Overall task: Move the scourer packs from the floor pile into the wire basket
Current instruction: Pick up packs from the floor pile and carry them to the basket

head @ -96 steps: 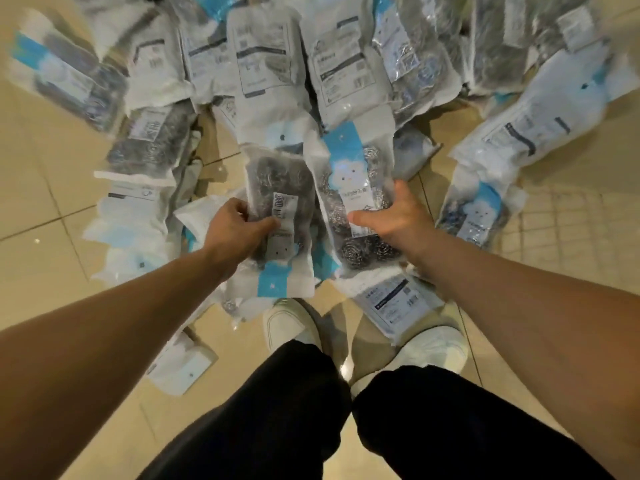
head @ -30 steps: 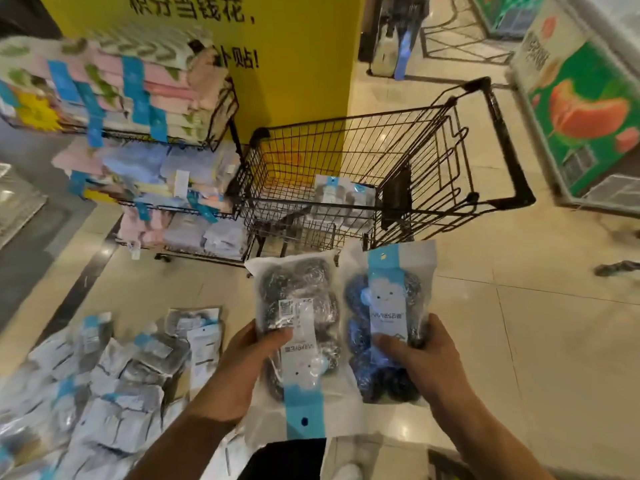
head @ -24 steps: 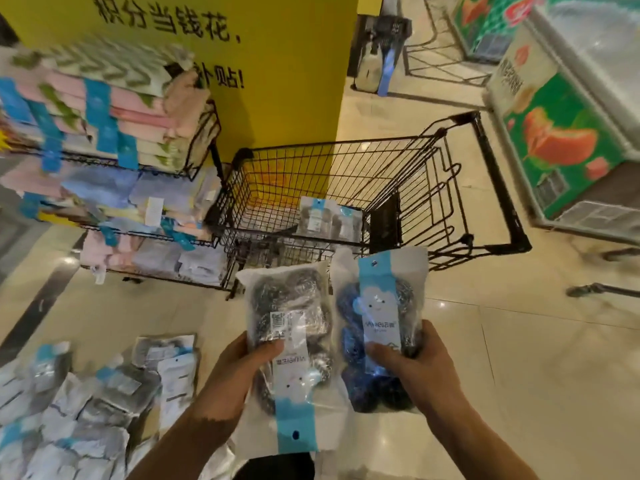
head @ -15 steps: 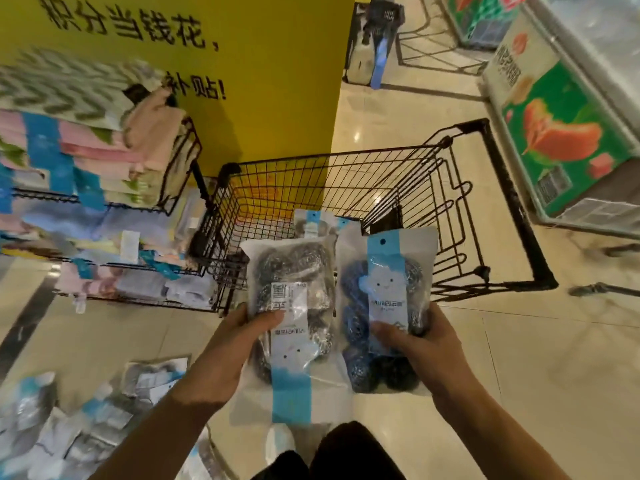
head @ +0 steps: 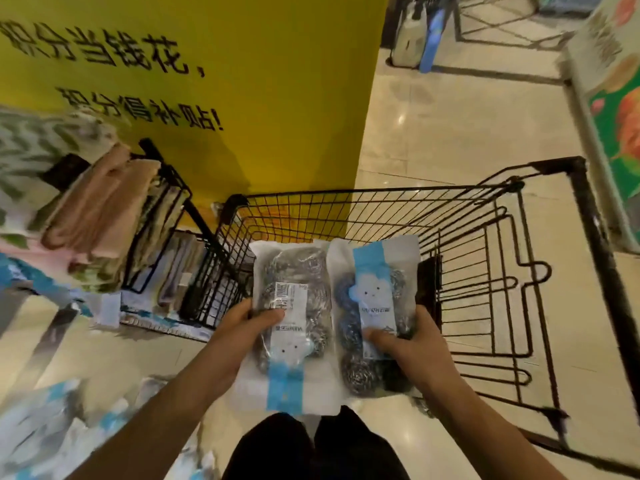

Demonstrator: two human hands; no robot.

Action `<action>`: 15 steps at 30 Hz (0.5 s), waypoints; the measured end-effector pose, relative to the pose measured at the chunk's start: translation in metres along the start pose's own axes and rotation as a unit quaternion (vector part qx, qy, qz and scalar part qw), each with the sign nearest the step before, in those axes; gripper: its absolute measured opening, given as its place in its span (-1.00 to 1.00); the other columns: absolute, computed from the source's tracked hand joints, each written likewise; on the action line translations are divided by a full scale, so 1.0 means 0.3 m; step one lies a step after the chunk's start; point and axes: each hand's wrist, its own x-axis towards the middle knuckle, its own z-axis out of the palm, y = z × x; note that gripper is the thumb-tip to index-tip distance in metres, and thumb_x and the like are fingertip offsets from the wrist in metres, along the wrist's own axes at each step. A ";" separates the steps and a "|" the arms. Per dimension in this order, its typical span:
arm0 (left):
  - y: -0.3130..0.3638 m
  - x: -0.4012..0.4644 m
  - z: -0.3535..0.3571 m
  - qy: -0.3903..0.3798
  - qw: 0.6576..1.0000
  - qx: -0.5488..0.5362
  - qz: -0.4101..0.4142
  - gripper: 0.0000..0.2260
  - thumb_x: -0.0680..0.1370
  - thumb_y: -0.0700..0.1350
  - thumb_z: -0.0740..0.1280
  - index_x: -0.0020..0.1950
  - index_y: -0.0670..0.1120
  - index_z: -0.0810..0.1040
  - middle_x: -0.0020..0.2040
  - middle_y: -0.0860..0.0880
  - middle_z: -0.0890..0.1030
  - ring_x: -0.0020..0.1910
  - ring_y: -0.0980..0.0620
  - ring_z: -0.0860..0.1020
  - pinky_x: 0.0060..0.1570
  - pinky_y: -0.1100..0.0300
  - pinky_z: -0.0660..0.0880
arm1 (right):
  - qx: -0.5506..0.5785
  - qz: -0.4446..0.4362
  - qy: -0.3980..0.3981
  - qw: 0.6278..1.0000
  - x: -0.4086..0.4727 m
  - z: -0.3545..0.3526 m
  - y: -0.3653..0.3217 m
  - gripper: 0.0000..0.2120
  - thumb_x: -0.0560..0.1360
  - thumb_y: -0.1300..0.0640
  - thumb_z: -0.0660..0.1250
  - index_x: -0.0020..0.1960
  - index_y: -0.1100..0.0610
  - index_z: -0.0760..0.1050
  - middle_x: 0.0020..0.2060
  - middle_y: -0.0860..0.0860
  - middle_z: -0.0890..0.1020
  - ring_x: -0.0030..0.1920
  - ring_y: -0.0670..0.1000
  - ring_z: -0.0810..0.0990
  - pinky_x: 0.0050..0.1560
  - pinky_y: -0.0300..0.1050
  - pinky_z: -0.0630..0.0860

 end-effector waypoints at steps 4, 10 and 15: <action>0.033 0.168 -0.028 0.019 1.000 0.023 -0.005 -0.84 0.55 -0.18 0.50 0.03 0.05 0.63 -0.09 0.12 0.79 0.02 0.02 0.70 -0.03 0.18 0.56 | 0.021 0.042 -0.025 0.999 0.183 0.084 -0.022 -0.46 0.40 0.12 0.65 0.27 0.00 0.47 0.03 -0.10 0.70 0.01 -0.04 0.71 0.00 -0.04 0.66; -0.030 0.601 -0.153 0.054 0.994 0.098 -0.021 -0.58 0.38 0.00 0.60 0.04 -0.25 0.60 -0.27 -0.25 0.60 -0.24 -0.22 0.57 -0.32 0.10 0.50 | 0.042 0.101 -0.026 0.994 0.551 0.305 0.065 -0.47 0.40 0.11 0.67 0.25 0.05 0.48 0.07 -0.02 0.73 0.02 0.00 0.73 0.00 -0.10 0.64; -0.156 0.932 -0.239 0.083 0.989 0.105 -0.066 -0.78 0.56 -0.12 0.50 0.16 -0.19 0.67 -0.21 -0.09 0.74 -0.29 -0.08 0.66 -0.22 -0.01 0.65 | 0.054 0.133 0.005 0.990 0.787 0.502 0.228 -0.52 0.39 0.16 0.68 0.16 0.06 0.47 0.02 0.04 0.73 -0.10 0.00 0.72 -0.26 -0.16 0.61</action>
